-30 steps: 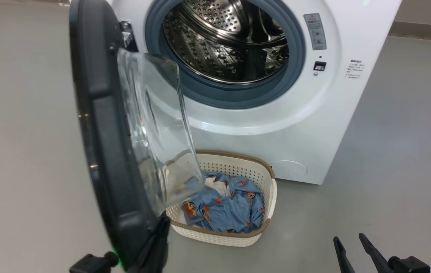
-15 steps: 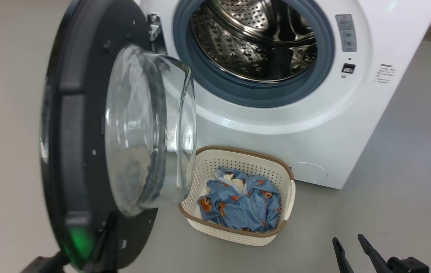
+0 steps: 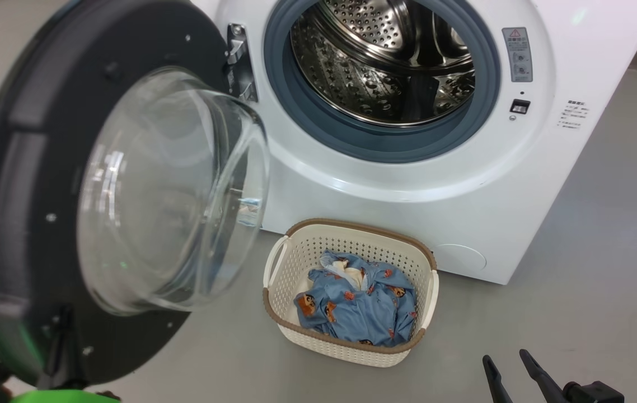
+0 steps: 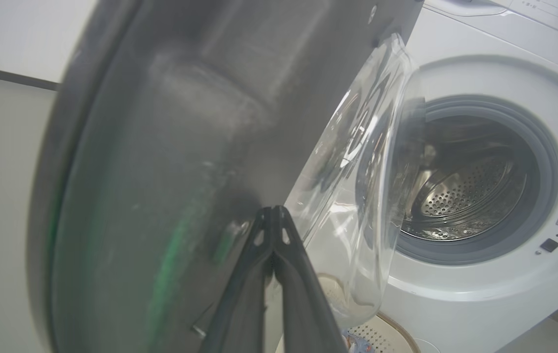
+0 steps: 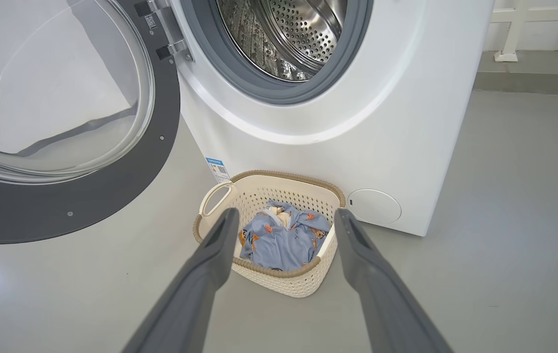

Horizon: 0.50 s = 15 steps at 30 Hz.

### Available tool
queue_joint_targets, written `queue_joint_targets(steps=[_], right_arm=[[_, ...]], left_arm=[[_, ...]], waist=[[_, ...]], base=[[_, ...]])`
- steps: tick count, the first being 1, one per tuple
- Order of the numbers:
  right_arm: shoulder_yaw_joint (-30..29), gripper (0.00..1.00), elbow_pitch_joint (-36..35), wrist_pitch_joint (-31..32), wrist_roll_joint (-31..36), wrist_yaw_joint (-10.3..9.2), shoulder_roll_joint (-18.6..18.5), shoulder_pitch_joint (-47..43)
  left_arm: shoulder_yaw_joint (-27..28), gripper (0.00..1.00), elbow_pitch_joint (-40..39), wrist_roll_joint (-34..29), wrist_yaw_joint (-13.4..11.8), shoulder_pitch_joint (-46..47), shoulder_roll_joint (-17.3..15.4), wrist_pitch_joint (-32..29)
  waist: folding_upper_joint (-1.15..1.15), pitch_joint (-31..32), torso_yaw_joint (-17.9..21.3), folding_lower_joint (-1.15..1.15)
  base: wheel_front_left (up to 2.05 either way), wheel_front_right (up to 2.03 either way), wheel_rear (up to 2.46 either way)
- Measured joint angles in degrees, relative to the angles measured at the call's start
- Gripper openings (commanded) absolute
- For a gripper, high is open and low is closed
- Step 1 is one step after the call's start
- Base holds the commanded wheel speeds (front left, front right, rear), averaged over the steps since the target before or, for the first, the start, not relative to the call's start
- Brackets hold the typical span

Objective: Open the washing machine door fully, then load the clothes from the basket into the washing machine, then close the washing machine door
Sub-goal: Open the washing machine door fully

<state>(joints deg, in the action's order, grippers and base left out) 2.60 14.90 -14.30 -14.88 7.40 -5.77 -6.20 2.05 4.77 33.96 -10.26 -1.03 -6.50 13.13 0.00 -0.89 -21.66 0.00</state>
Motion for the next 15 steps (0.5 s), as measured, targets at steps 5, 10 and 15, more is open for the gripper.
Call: queue_joint_targets(steps=[5, 10, 15], right_arm=[[0.5, 1.00, 0.5, 0.0, -0.3, 0.00, 0.0, 0.0], [0.8, 1.00, 0.8, 0.0, -0.3, 0.00, 0.0, 0.0], [1.0, 1.00, 1.1, 0.0, -1.0, 0.00, 0.0, 0.0]], left_arm=[[3.8, 0.00, 6.8, 0.6, 0.5, 3.6, -1.6, 0.6], [7.7, 0.00, 13.6, 0.7, 1.5, 7.0, -3.7, 1.0], [11.5, 0.00, 18.2, 0.3, 2.7, 9.4, -5.4, 1.1]], waist=[[0.00, 0.3, 0.9, 0.00], [0.00, 0.5, 2.2, 0.00], [0.00, 0.8, 3.6, 0.00]], base=[[0.00, 0.00, 0.00], [0.00, 0.00, 0.00], [0.00, 0.00, 0.00]])
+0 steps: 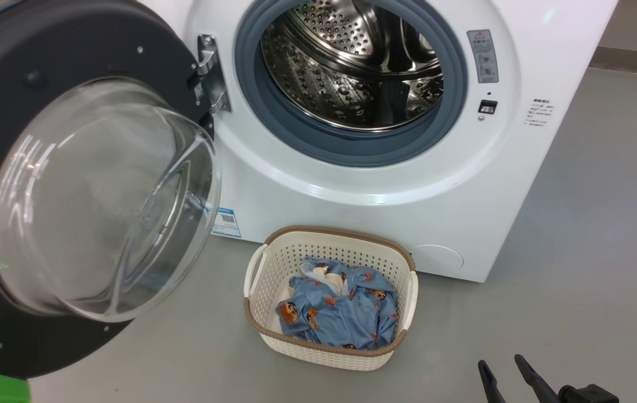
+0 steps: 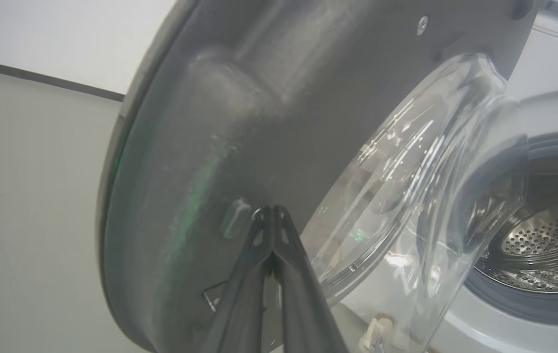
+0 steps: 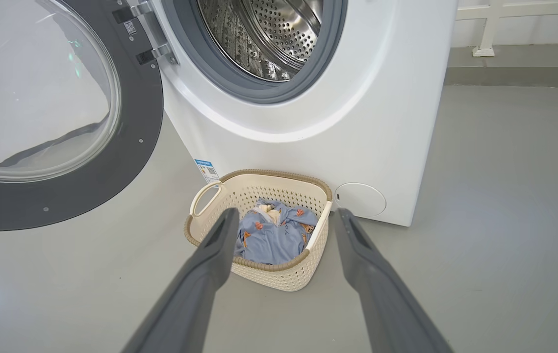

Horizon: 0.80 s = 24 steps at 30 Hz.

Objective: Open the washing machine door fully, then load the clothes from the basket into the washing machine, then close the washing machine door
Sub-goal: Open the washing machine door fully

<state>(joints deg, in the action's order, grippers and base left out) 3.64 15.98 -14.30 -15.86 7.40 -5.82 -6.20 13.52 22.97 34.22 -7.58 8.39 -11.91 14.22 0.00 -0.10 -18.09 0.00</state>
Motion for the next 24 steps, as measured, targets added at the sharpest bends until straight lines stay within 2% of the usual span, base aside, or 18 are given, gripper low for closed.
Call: queue_joint_targets(steps=[6, 12, 17, 24], right_arm=[[0.7, 1.00, 0.4, 0.0, -0.3, 0.00, 0.0, 0.0], [0.8, 1.00, 0.5, 0.0, -0.4, 0.00, 0.0, 0.0], [0.8, 1.00, 0.5, 0.0, -0.4, 0.00, 0.1, 0.0], [0.8, 1.00, 0.5, 0.0, -0.4, 0.00, 0.2, 0.0]], left_arm=[[3.0, 0.00, 4.9, -2.7, 2.2, 2.5, -1.5, 0.2], [5.1, 0.00, 6.8, -5.2, 3.5, 3.6, -1.5, 0.4], [6.3, 0.00, 6.3, -5.9, 4.4, 3.6, 0.2, 0.4], [7.1, 0.00, 0.5, -5.8, 5.0, 1.6, 4.1, 0.4]], waist=[[0.00, 0.4, 1.3, 0.00], [0.00, 0.6, 2.0, 0.00], [0.00, 0.8, 2.3, 0.00], [0.00, 0.9, 2.5, 0.00]], base=[[0.00, 0.00, 0.00], [0.00, 0.00, 0.00], [0.00, 0.00, 0.00], [0.00, 0.00, 0.00]])
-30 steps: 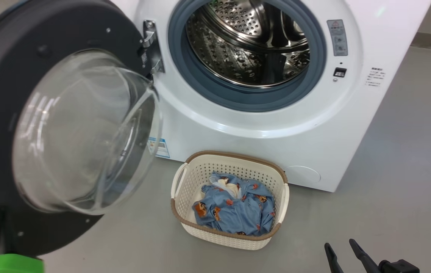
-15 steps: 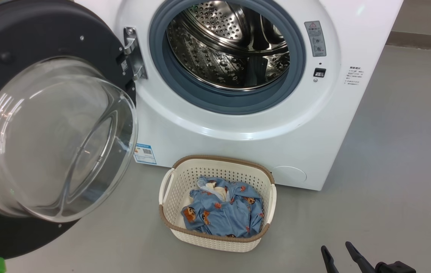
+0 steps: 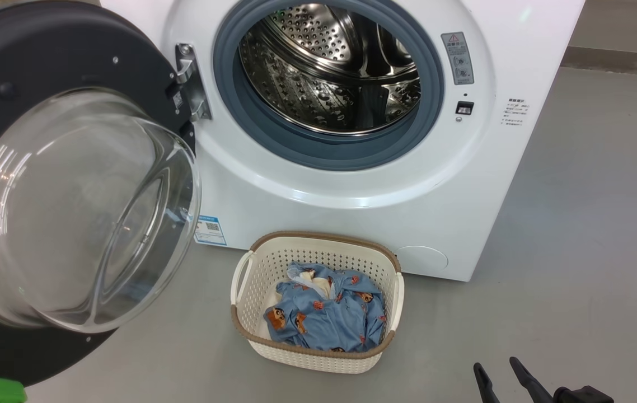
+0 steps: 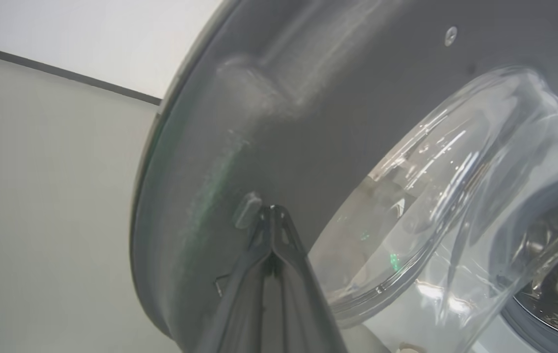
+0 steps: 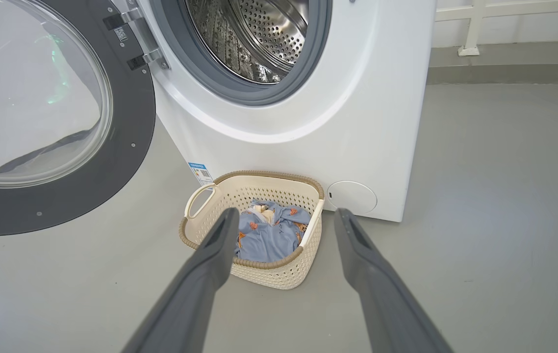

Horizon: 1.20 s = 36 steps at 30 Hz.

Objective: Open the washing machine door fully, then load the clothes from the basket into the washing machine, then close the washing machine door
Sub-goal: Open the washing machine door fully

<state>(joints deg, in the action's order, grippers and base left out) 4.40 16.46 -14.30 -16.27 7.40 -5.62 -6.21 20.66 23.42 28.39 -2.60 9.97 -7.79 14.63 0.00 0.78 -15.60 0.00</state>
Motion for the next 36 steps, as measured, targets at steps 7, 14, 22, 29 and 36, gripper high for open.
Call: queue_joint_targets(steps=[7, 14, 22, 29, 36], right_arm=[[0.0, 1.00, 0.0, 0.0, -0.1, 0.00, 0.1, 0.0], [0.3, 1.00, -0.1, 0.0, -0.1, 0.00, 0.1, 0.1], [0.7, 1.00, -1.1, 0.0, -0.1, 0.00, 0.0, 0.6], [2.2, 1.00, -2.9, 0.0, 0.0, 0.00, 0.1, 2.1], [2.5, 1.00, -3.1, 0.0, 0.0, 0.00, 0.0, 2.2]], left_arm=[[-3.1, 0.50, -12.8, -0.4, 0.4, -5.8, 2.9, -0.8], [-8.8, 1.00, -25.4, -1.0, 2.2, -11.4, 3.9, -3.0], [-14.3, 1.00, -28.3, -2.4, 4.4, -15.4, 4.3, -3.1], [-16.8, 1.00, -22.5, -3.0, 7.0, -19.6, 4.1, -1.9], [-18.2, 1.00, -17.3, -4.2, 8.5, -20.7, 3.6, -0.5]], waist=[[0.00, 0.0, 0.1, 0.00], [0.00, -0.1, 1.5, 0.00], [0.00, -0.4, 4.9, 0.00], [0.00, -0.7, 9.7, 0.00], [0.00, -1.1, 13.5, 0.00]], base=[[0.00, 0.00, 0.00], [0.00, 0.00, 0.00], [0.00, 0.00, 0.00], [0.00, 0.00, 0.00], [0.00, 0.00, 0.00]])
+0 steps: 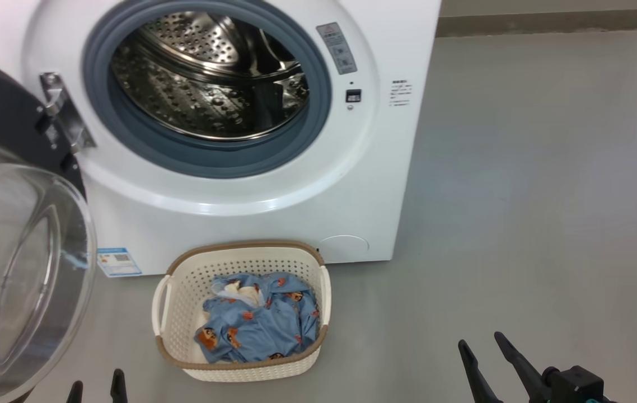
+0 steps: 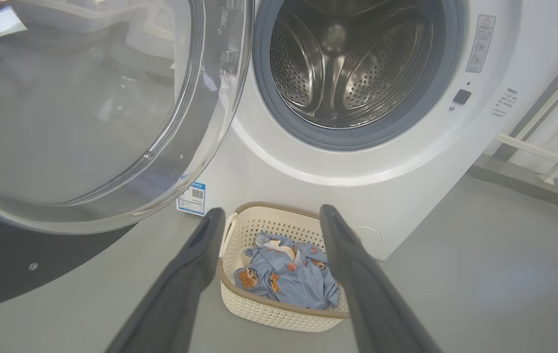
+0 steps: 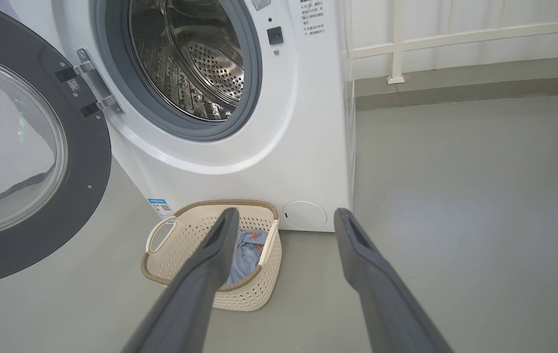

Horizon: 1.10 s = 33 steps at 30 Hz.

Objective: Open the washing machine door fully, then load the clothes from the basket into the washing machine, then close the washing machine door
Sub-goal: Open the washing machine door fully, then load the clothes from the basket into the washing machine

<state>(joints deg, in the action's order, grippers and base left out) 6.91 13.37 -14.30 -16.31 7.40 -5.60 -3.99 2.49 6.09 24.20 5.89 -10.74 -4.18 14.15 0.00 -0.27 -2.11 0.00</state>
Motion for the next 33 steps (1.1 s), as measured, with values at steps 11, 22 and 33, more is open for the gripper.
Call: queue_joint_targets(steps=[11, 22, 33], right_arm=[[-0.5, 1.00, -0.5, 0.0, 0.0, 0.00, -0.1, 0.5], [-1.3, 1.00, -0.6, 0.0, 0.2, 0.00, -0.2, 0.5], [-3.1, 1.00, -0.4, 0.0, 0.7, 0.00, -0.4, 0.4]], left_arm=[[4.2, 1.00, 1.4, -1.3, 0.7, -1.4, 1.4, 0.1], [4.2, 1.00, 1.8, -1.7, 1.0, -2.3, 1.5, 0.1], [4.2, 1.00, 1.8, -1.7, 1.2, -2.3, 1.5, 0.1]], waist=[[0.00, 0.3, 2.9, 0.00], [0.00, 1.5, 2.2, 0.00], [0.00, 1.8, 1.8, 0.00]], base=[[0.00, 0.00, 0.00], [0.00, 0.00, 0.00], [0.00, 0.00, 0.00]])
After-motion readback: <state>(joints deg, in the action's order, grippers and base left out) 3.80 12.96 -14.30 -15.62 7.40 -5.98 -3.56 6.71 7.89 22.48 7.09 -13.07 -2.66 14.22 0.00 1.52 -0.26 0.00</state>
